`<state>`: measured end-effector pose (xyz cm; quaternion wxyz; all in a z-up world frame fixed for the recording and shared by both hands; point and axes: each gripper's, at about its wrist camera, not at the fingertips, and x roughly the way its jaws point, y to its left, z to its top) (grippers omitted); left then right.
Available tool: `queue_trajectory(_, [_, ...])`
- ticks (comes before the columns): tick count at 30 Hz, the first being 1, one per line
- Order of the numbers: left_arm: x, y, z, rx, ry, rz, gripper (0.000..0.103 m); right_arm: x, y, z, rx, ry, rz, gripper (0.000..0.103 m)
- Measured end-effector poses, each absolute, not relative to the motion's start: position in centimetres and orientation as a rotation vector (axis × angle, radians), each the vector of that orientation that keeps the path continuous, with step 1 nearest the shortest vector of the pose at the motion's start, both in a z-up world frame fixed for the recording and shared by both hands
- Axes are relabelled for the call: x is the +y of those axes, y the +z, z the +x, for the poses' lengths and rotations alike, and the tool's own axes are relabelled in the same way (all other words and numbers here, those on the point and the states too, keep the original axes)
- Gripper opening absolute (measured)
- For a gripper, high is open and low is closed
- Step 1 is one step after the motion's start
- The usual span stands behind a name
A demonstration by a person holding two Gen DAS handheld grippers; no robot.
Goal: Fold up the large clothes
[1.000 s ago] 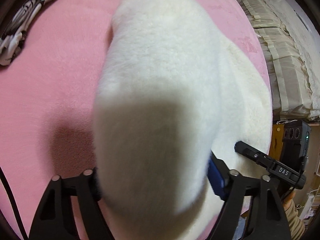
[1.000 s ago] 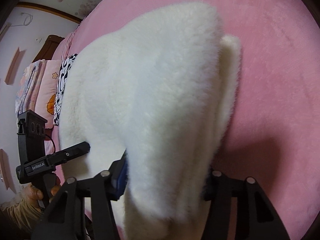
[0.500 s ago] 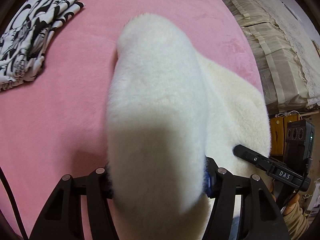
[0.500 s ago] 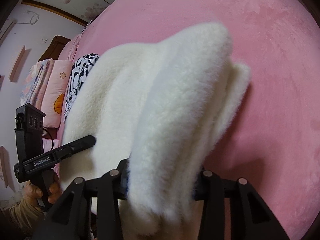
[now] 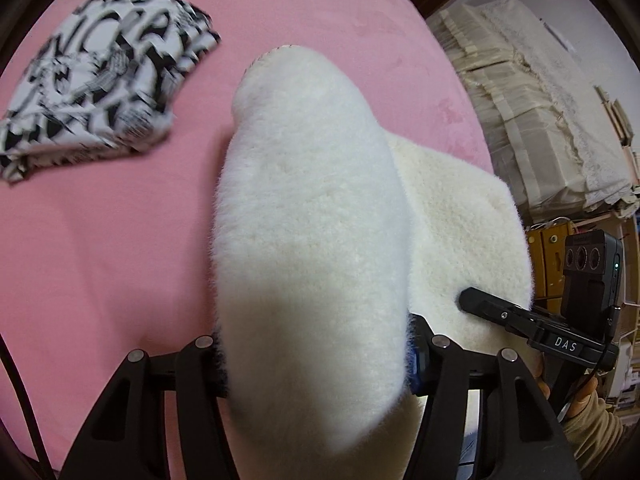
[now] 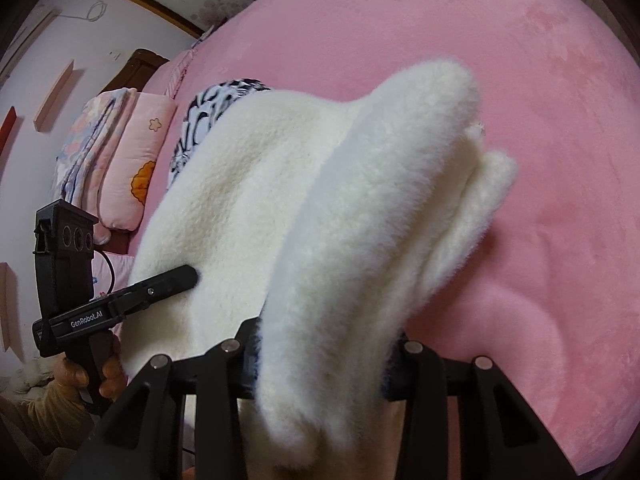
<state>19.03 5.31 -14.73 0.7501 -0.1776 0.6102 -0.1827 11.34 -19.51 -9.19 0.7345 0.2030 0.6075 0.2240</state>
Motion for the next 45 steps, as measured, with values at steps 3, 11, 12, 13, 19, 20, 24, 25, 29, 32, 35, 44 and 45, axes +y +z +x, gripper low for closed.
queue_trajectory(3, [9.2,-11.8,19.7,1.281,-0.415,-0.369,0.058,-16.5,-6.5,11.5,1.282,0.496,0.451,0.040])
queue_trajectory(11, [22.0,-5.0,24.6,1.098,-0.401,-0.309,0.058,-6.9,-0.7,17.5,1.111,0.578,0.444,0.040])
queue_trajectory(12, [23.5,-4.6,25.8,1.070,-0.390,-0.300,0.058,-5.9,-0.3,18.7,1.091,0.591,0.439,0.040])
queue_trajectory(13, [24.8,-4.5,26.9,1.047,-0.379,-0.295,0.058,-4.5,-0.2,20.1,1.069,0.608,0.434,0.040])
queue_trajectory(19, [33.4,-7.0,34.4,0.939,-0.322,-0.297,0.058,3.0,-2.4,28.6,0.987,0.670,0.382,0.040])
queue_trajectory(20, [34.7,-8.3,35.7,0.934,-0.315,-0.304,0.058,4.1,-3.3,29.7,0.985,0.677,0.382,0.040])
queue_trajectory(24, [39.0,-15.5,40.1,0.981,-0.261,-0.350,0.058,7.9,-9.3,34.3,1.041,0.684,0.373,0.040])
queue_trajectory(25, [39.4,-17.1,40.8,1.009,-0.249,-0.357,0.058,8.6,-11.7,35.4,1.083,0.676,0.361,0.040])
queue_trajectory(29, [41.6,-22.6,42.0,1.064,-0.224,-0.447,0.069,9.4,-17.2,37.1,1.209,0.594,0.385,0.054])
queue_trajectory(32, [42.1,-22.8,41.9,1.055,-0.241,-0.459,0.072,8.6,-17.4,36.8,1.210,0.596,0.394,0.057])
queue_trajectory(35, [42.7,-22.9,42.2,1.075,-0.243,-0.478,0.073,8.4,-16.6,36.4,1.226,0.598,0.355,0.059])
queue_trajectory(44, [42.0,-18.2,39.1,1.090,-0.141,-0.406,0.073,6.6,-11.3,32.8,1.150,0.505,0.249,0.059])
queue_trajectory(45, [42.0,-17.3,38.4,1.084,-0.124,-0.402,0.073,6.4,-10.8,32.2,1.131,0.493,0.241,0.059])
